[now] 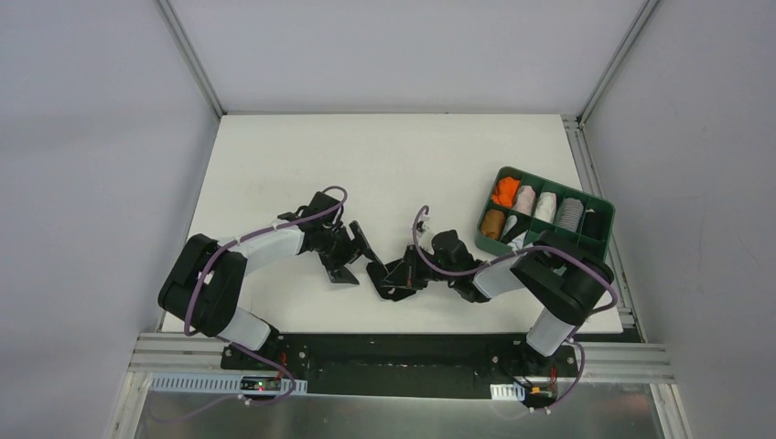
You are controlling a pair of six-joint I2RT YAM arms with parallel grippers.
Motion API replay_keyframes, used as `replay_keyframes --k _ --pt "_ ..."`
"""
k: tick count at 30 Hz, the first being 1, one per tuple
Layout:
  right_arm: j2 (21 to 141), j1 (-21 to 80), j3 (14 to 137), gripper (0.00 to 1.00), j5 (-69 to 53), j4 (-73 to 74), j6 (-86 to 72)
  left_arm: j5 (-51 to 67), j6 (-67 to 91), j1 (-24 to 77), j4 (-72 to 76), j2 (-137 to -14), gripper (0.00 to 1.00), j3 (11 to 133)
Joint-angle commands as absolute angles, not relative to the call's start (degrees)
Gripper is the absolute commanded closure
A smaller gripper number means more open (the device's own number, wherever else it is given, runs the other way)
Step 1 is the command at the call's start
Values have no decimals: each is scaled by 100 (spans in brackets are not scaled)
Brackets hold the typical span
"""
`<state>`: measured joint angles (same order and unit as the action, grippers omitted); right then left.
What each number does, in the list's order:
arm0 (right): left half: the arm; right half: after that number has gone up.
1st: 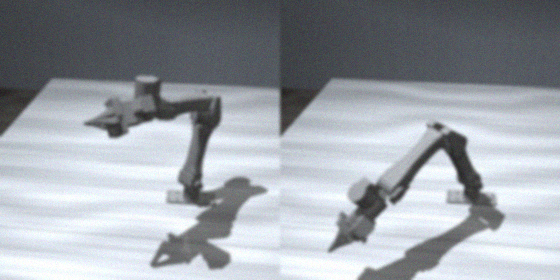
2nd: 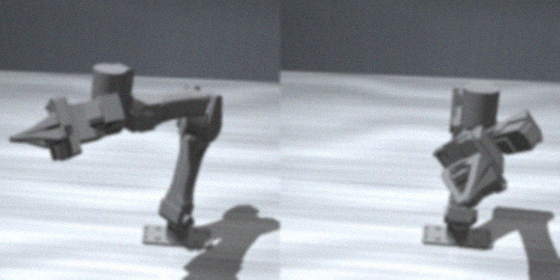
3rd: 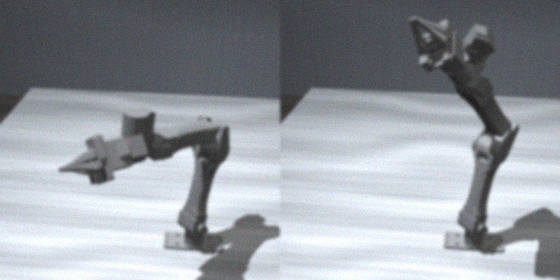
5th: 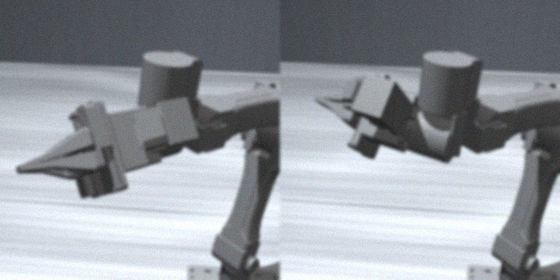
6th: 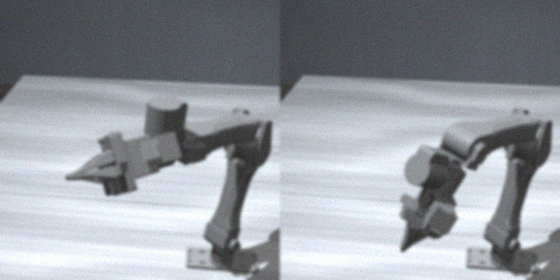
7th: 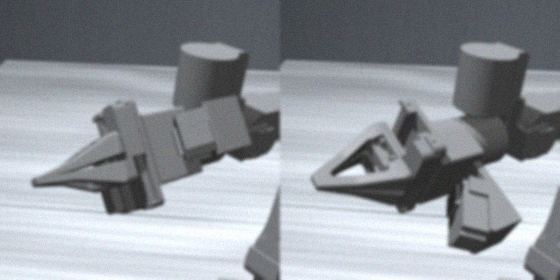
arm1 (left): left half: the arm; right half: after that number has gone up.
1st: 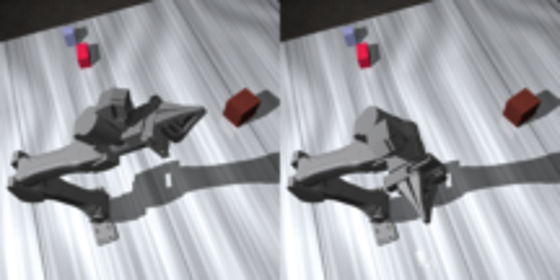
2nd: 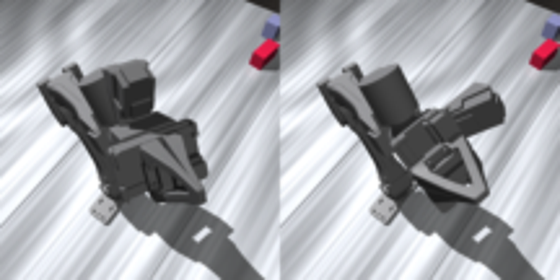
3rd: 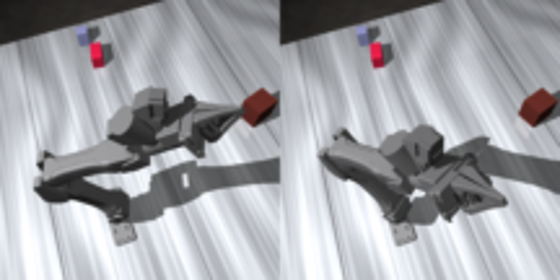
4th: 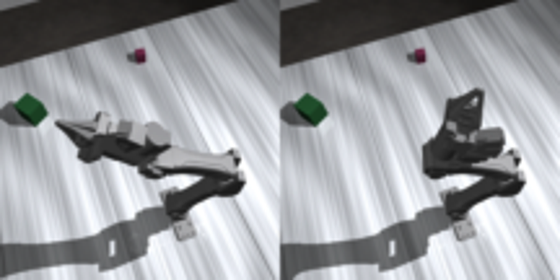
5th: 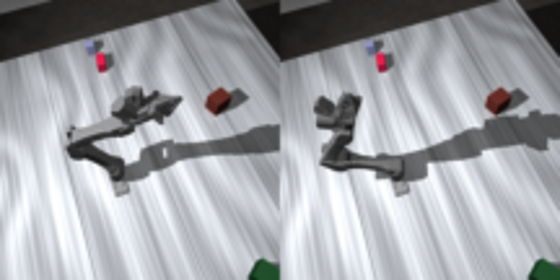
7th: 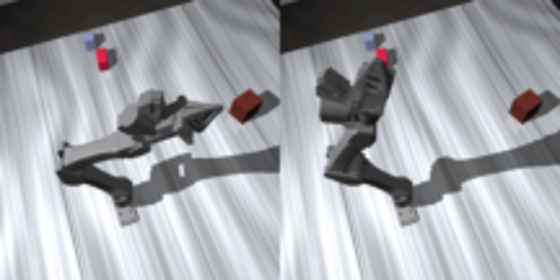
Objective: Roll the underwear
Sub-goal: Roll the underwear to the center of the board.
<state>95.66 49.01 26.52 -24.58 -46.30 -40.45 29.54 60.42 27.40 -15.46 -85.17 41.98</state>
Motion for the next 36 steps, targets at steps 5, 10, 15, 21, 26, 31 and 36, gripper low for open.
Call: replay_keyframes --k 5,10,15,21,26,31,36 --pt "10309 4468 2297 100 -3316 -6180 -4930 3051 5831 2810 -1638 -8742 24 4380" --pt "10477 4392 2285 100 -3517 -6459 -5051 3009 5814 2914 -1486 -9047 28 4510" --pt "10465 4378 2285 100 -3564 -6465 -5065 2951 5827 3041 -1403 -9409 42 4707" --pt "9838 4369 2344 72 -3262 -5514 -4761 2967 5753 3094 -1397 -9562 100 4752" --pt "8126 4435 2820 56 -2179 -2451 -3734 2888 5763 3092 -1400 -9404 100 4565" --pt "6699 4504 3077 28 252 3 -3360 2781 5814 3094 -1397 -9260 100 4358" --pt "6824 4486 3146 23 408 1070 -3776 2760 5828 3094 -1380 -9149 100 4318"
